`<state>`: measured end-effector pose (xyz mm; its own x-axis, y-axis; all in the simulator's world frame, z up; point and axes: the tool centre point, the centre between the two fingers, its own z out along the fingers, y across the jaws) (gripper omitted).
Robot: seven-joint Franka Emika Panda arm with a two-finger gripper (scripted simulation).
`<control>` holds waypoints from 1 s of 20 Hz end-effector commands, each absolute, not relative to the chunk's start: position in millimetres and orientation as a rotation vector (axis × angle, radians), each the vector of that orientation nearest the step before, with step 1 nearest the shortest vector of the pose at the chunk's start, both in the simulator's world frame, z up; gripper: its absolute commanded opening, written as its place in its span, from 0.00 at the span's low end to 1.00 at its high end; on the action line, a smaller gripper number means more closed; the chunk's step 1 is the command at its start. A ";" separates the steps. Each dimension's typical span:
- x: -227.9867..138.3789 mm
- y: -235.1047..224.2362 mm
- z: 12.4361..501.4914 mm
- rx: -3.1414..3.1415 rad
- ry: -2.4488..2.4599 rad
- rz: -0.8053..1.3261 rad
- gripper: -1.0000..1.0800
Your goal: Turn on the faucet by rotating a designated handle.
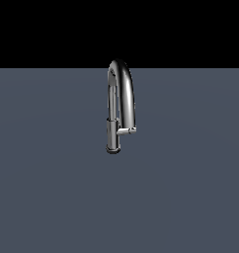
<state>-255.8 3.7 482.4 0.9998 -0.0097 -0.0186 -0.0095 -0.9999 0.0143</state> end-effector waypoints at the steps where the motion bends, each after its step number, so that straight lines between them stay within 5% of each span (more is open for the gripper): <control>1: -255.8 3.7 482.4 3.127 -0.015 -0.029 0.00; 20: -207.8 4.4 473.1 3.215 -0.180 -0.237 0.00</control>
<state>-214.9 4.6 475.0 0.9873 -0.0910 -0.1304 -0.1002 -0.9928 -0.0654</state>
